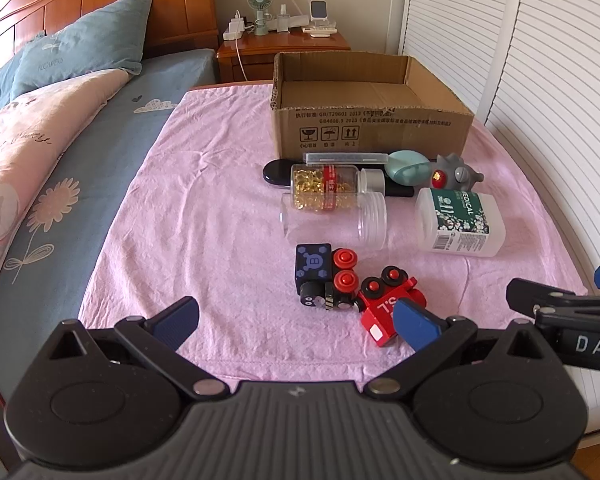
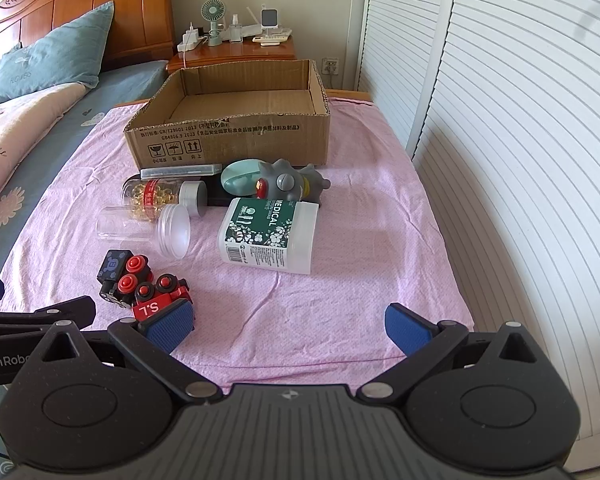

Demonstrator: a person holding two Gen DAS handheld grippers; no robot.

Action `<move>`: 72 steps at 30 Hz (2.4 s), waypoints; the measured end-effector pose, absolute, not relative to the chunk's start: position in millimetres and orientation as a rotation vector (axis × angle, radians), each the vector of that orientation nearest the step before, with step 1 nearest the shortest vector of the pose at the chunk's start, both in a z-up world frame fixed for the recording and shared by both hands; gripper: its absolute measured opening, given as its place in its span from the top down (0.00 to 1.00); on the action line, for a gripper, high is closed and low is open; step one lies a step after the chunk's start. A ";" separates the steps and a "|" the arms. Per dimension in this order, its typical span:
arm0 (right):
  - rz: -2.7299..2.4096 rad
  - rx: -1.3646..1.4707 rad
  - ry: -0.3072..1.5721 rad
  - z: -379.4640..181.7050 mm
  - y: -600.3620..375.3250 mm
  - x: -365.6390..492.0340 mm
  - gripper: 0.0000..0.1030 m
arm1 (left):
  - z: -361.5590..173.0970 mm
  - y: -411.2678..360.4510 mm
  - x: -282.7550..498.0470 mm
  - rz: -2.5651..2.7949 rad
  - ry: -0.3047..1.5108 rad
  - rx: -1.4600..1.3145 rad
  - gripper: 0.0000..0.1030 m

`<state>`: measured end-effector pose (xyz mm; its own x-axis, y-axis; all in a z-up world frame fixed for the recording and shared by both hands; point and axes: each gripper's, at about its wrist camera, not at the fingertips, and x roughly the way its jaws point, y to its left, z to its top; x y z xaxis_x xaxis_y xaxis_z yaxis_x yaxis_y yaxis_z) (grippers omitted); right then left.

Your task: Organize rigid objects

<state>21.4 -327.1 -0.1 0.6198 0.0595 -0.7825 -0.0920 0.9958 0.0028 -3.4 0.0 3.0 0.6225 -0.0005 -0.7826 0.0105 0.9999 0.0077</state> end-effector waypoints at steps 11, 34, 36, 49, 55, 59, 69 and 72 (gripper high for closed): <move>0.087 -0.040 0.897 0.6 -327.0 21.6 0.00 | 4.0 0.0 -3.4 -0.003 0.897 0.015 0.01; 0.088 -0.039 0.894 1.1 -326.8 20.8 0.00 | 5.6 0.0 -4.3 -0.001 0.894 0.018 0.01; 0.087 -0.039 0.893 1.0 -326.8 20.7 0.00 | 5.6 -0.1 -4.3 -0.001 0.894 0.018 0.01; 0.087 -0.045 0.890 0.9 -325.9 21.9 0.00 | 6.5 -3.6 -2.4 -0.006 0.887 0.040 0.01; 0.093 -0.051 0.880 4.8 -326.3 25.3 0.00 | 8.6 -5.7 1.6 -0.028 0.853 0.087 0.01; 0.109 -0.064 0.860 4.0 -326.6 28.5 0.00 | 7.9 -0.5 6.8 -0.066 0.823 0.088 0.01; 0.142 -0.077 0.819 -0.8 -337.2 41.1 0.00 | -13.5 17.6 36.1 -0.150 0.853 0.037 0.01; 0.148 -0.077 0.826 -5.7 -338.7 45.3 0.00 | -29.1 17.3 50.5 -0.177 0.912 0.001 0.01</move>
<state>45.3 -338.7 -5.7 0.6686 0.1009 -0.7368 -0.1605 0.9870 -0.0104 50.5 17.3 -29.1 0.5984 -0.1524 -0.7866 0.1530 0.9854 -0.0746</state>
